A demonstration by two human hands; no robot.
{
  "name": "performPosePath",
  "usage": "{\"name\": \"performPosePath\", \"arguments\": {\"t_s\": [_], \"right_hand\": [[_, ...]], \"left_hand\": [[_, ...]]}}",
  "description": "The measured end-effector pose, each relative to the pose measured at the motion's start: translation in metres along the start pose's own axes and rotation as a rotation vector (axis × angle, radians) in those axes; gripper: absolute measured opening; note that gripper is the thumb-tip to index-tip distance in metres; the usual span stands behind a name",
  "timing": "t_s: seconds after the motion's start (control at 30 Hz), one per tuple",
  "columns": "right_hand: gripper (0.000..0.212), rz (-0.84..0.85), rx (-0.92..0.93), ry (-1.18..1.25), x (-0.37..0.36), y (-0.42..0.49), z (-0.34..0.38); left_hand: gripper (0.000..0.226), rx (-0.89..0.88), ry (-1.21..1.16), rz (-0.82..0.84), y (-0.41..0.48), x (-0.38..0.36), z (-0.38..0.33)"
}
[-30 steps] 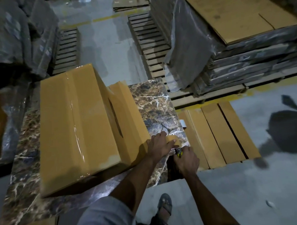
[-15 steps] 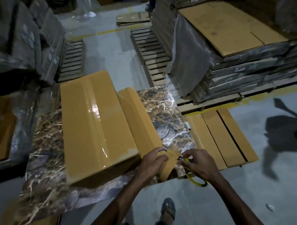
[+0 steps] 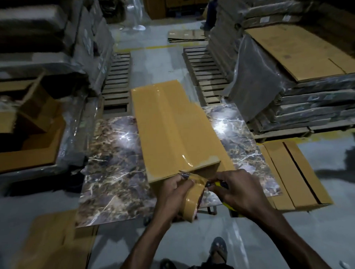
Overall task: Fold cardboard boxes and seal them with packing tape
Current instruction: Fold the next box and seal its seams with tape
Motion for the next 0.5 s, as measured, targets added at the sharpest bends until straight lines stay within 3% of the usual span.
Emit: {"name": "performPosePath", "arguments": {"t_s": [0.17,0.5], "right_hand": [[0.022,-0.115,0.052,-0.128,-0.012,-0.009,0.053],[0.016,-0.178,0.12,-0.339,-0.023,-0.021,0.075]], "left_hand": [[0.018,0.03,0.033,-0.003,-0.007,0.047,0.002],[0.03,0.047,0.224,0.038,-0.008,0.065,-0.003]]}}
Point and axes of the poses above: each hand's wrist, its own y-axis towards the middle knuckle, its own x-axis out of the back of the hand, z = x × y, the point moved 4 cm from there along y, towards the middle knuckle, and after that the axes turned 7 degrees about -z, right-handed, at the moved point
